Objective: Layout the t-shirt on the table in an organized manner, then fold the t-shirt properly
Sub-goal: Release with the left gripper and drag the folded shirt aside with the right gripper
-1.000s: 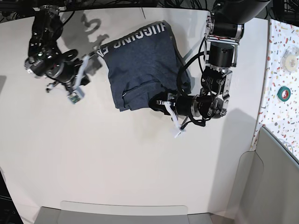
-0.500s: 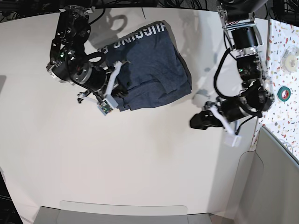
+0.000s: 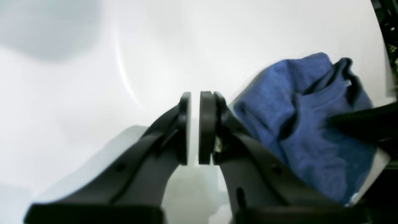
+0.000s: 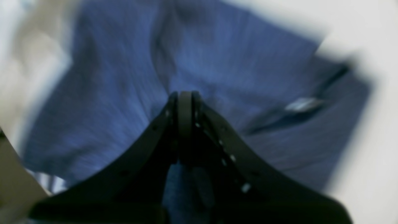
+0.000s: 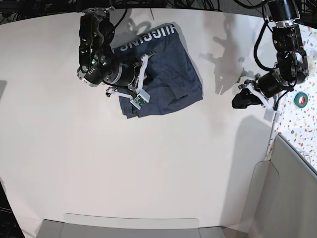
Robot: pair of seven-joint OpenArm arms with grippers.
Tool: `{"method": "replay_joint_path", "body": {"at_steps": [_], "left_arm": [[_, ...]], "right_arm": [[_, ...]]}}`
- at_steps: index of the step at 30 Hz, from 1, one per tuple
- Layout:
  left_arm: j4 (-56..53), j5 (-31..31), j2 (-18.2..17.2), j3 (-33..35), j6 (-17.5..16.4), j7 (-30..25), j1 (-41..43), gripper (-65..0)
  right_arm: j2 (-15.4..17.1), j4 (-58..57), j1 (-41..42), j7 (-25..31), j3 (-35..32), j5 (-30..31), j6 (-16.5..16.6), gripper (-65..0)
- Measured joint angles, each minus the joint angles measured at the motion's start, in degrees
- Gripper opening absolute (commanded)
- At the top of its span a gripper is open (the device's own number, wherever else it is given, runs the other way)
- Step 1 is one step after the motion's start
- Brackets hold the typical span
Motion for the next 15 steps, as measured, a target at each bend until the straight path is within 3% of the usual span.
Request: {"method": "replay_joint_path", "body": {"at_steps": [7, 11, 15], "left_arm": [[0.0, -0.3, 0.0, 0.0, 0.0, -1.2, 0.9, -61.7], [0.0, -0.4, 0.0, 0.0, 0.0, -1.2, 1.5, -61.7], [0.0, -0.4, 0.0, 0.0, 0.0, -1.2, 1.4, -61.7]], "right_arm": [[2.9, -10.8, 4.5, 3.0, -0.3, 4.5, -0.4, -65.0], [7.8, -11.5, 4.6, 5.4, -0.3, 7.5, -0.3, -65.0], [15.4, -11.1, 4.8, 7.5, 0.0, 8.8, -0.1, -65.0]]}}
